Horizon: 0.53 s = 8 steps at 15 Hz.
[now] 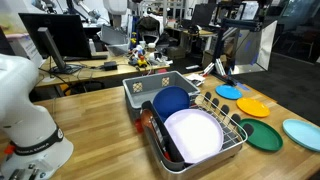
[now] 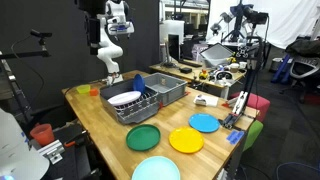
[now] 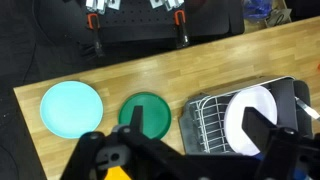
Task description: Remove the white plate from the dish rack and put it on the right side of the table
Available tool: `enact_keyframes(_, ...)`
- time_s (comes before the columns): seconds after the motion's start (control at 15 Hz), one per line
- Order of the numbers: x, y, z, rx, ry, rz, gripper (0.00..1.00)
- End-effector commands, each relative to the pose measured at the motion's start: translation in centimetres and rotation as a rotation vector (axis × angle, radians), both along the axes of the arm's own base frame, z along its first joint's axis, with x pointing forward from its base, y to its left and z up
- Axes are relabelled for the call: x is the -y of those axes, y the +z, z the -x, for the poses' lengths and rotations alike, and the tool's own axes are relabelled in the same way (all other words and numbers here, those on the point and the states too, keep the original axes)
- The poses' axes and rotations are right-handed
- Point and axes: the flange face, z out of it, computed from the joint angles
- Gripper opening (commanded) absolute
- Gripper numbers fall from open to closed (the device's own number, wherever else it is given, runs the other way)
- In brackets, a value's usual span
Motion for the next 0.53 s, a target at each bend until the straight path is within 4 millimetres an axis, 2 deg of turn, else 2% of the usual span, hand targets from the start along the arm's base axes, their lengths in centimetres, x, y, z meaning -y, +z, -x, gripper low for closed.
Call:
enact_keyframes(0.0,0.0,0.0,0.0,-0.001,0.0,0.0,1.0)
enact_keyframes(0.27,-0.3,-0.1,-0.2,-0.005,0.002,0.0,1.0)
enact_keyframes(0.47,-2.5,-0.7,-0.8,0.006,0.043,0.05,1.0)
